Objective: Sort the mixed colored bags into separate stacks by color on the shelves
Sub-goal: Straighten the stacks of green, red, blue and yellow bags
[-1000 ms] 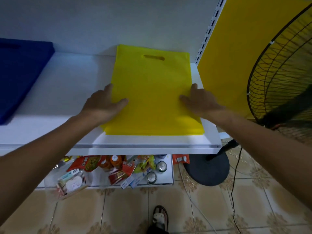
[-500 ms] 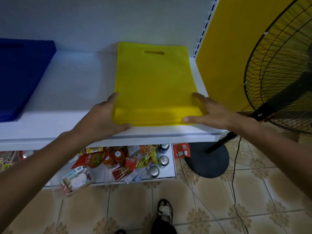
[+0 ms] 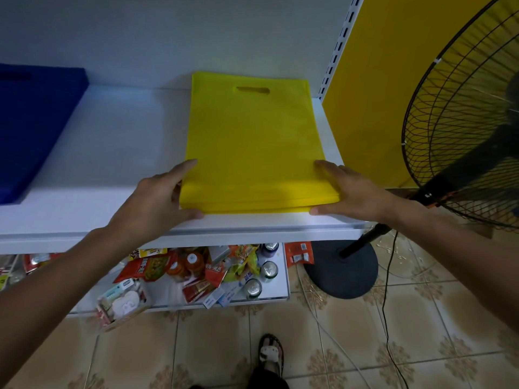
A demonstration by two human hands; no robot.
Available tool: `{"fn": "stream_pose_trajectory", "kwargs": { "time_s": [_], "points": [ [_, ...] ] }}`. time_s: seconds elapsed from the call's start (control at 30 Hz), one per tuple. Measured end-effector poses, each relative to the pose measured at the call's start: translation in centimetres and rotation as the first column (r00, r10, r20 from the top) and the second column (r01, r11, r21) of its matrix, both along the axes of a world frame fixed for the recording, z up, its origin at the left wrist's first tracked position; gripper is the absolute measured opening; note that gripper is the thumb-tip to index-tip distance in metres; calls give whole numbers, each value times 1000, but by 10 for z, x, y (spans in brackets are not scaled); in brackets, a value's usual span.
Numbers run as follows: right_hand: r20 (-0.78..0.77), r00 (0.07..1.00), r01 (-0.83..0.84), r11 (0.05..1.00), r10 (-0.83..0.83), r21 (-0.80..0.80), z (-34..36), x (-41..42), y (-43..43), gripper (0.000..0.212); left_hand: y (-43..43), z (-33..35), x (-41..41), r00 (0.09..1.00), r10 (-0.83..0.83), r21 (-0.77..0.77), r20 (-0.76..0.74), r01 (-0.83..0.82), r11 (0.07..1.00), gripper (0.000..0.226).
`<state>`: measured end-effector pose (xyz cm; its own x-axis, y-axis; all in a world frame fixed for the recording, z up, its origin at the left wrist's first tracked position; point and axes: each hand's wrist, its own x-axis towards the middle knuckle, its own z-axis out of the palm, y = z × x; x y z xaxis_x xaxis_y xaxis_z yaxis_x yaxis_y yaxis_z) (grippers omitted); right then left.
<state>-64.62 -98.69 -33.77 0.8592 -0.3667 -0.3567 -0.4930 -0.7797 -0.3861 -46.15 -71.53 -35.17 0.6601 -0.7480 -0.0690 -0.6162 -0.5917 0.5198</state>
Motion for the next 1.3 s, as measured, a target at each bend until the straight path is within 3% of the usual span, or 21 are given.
{"fn": "stream_pose_trajectory", "kwargs": {
  "time_s": [0.3,0.53,0.63,0.83,0.93,1.1,1.3],
  "points": [
    [142,990,33,993,-17,-111,-10,0,2,92,-3,-4,-3,999,10,-32,35,-9,999,84],
    [66,995,75,995,-79,63,2,-4,4,97,-5,-1,-4,996,4,-15,94,-2,1000,90],
    [91,995,31,999,-29,-29,-1,-1,2,86,-5,3,2,998,12,-54,69,-8,998,83],
    [55,998,23,999,-20,-44,-1,-3,-2,103,-1,1,3,988,-48,74,149,37,997,93],
    [115,993,31,997,-22,-71,-3,-2,-4,96,-2,0,3,982,-37,56,187,27,998,88],
    [188,982,59,990,-34,-127,-8,0,-1,88,-6,1,4,994,-23,6,106,23,1000,80],
    [124,990,71,996,-65,-45,-2,-6,5,101,-7,1,4,985,-51,85,167,37,996,82]
  ]
}}
